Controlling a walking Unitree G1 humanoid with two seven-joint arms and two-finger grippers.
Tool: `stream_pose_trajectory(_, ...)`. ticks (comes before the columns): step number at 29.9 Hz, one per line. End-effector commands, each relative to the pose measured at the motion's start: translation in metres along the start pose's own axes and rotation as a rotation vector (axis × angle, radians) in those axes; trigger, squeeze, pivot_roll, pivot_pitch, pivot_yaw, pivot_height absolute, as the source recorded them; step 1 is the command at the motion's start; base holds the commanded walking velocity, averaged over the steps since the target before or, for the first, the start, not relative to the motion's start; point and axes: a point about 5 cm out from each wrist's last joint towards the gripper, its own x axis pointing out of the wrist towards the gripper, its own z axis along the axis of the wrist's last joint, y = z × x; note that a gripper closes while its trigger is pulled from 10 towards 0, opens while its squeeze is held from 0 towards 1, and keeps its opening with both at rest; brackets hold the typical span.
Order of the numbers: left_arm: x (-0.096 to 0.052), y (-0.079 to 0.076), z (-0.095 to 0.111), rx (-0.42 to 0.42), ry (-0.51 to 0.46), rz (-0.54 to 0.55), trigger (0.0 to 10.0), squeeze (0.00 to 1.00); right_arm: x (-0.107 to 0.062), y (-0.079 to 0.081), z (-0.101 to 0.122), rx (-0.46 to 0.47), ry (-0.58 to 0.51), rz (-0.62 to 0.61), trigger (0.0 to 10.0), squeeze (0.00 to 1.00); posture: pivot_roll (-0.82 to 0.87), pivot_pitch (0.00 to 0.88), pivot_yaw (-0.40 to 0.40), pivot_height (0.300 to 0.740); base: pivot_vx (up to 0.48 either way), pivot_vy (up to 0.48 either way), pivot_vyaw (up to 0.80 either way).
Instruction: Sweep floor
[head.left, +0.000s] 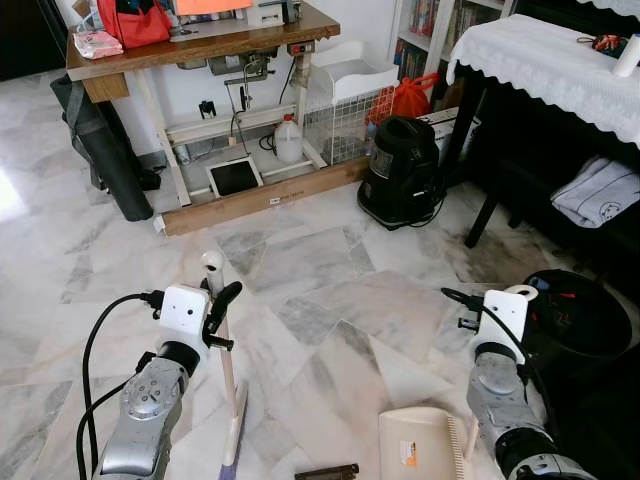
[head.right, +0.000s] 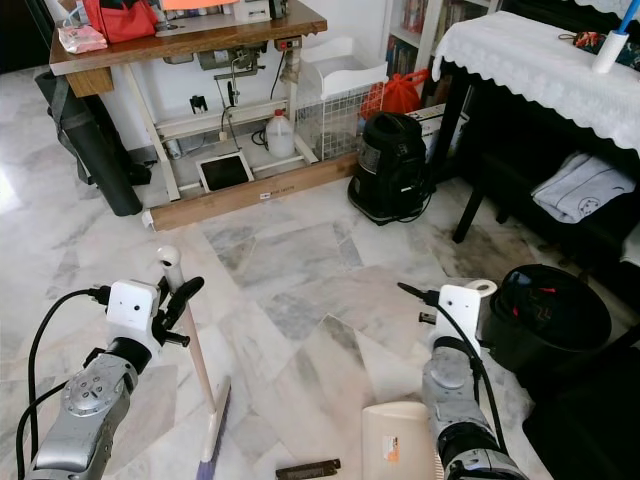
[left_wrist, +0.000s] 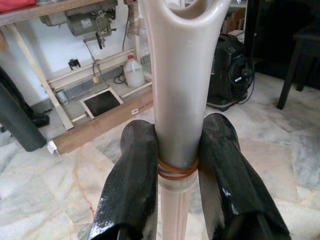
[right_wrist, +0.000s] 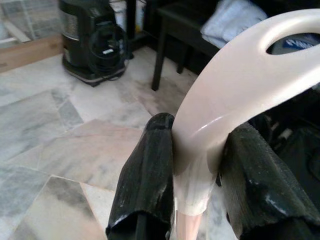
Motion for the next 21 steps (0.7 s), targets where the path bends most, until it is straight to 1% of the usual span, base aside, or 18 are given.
stream_pose_trajectory(1, 0.000, 0.001, 0.007, 0.000, -0.022, -0.007, 10.0, 0.00, -0.015, 0.001, -0.043, -0.048, 0.222, 0.023, 10.0, 0.00, 0.06, 0.094, 0.024, 0.740, 0.000, 0.000, 0.00)
stream_pose_trajectory(10, 0.000, -0.001, 0.006, -0.007, -0.013, -0.021, 10.0, 0.00, -0.016, 0.003, -0.048, 0.023, 0.305, 0.022, 10.0, 0.00, 0.06, 0.093, 0.024, 0.740, 0.000, 0.000, 0.00)
stream_pose_trajectory(15, 0.000, -0.002, 0.005, -0.010, -0.009, -0.027, 10.0, 0.00, -0.014, 0.003, -0.045, 0.032, 0.313, 0.021, 10.0, 0.00, 0.06, 0.091, 0.024, 0.740, 0.000, 0.000, 0.00)
stream_pose_trajectory(18, 0.000, -0.002, 0.005, -0.012, -0.008, -0.029, 10.0, 0.00, -0.012, 0.004, -0.038, 0.057, 0.282, 0.016, 10.0, 0.00, 0.06, 0.086, 0.024, 0.740, 0.000, 0.000, 0.00)
stream_pose_trajectory(21, 0.001, -0.002, 0.006, -0.009, -0.020, -0.024, 10.0, 0.00, -0.008, 0.007, -0.020, 0.108, 0.157, 0.014, 10.0, 0.00, 0.06, 0.084, 0.023, 0.740, 0.000, 0.000, 0.00)
